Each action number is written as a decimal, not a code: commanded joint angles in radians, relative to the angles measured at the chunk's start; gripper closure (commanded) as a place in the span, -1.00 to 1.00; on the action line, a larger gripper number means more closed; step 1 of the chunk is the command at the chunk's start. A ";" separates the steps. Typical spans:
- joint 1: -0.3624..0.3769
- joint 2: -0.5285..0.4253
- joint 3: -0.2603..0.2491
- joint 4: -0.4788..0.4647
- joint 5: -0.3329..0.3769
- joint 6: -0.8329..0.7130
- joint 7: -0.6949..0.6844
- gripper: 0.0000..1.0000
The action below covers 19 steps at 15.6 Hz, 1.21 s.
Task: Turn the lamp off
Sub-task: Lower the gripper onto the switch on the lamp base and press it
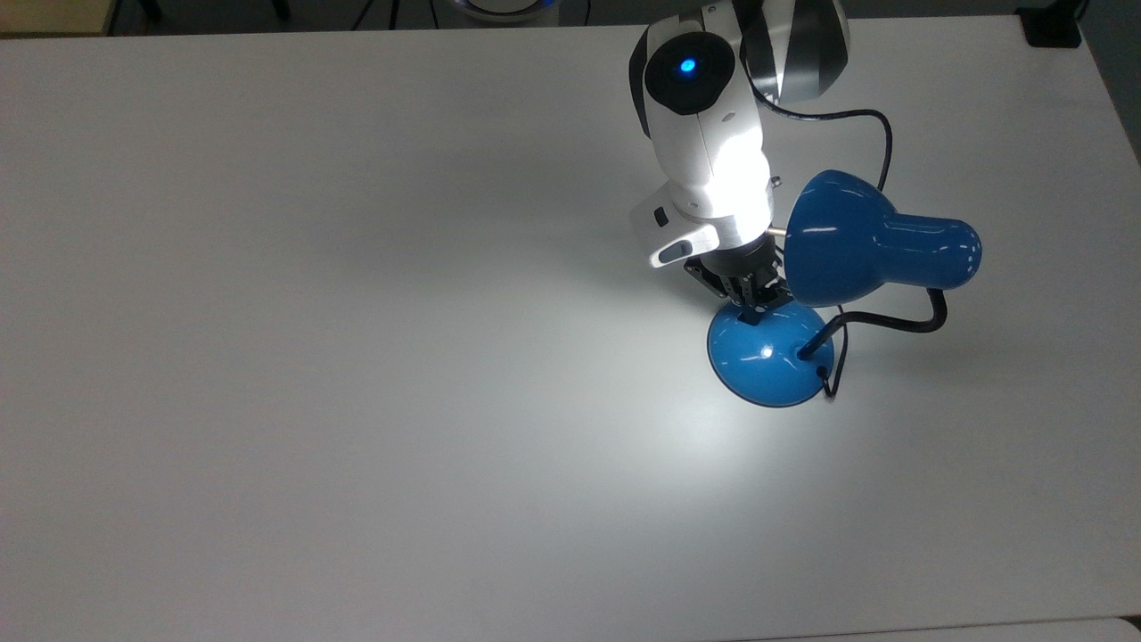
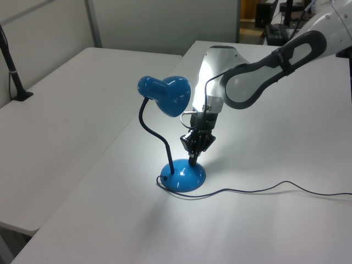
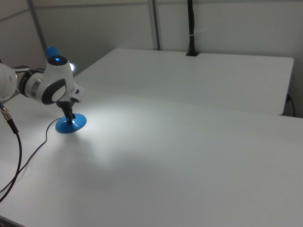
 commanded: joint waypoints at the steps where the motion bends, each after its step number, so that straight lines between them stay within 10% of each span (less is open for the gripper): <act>1: 0.001 0.016 -0.006 0.020 0.017 0.011 0.011 1.00; 19: -0.011 0.010 -0.020 -0.037 0.008 0.009 -0.010 1.00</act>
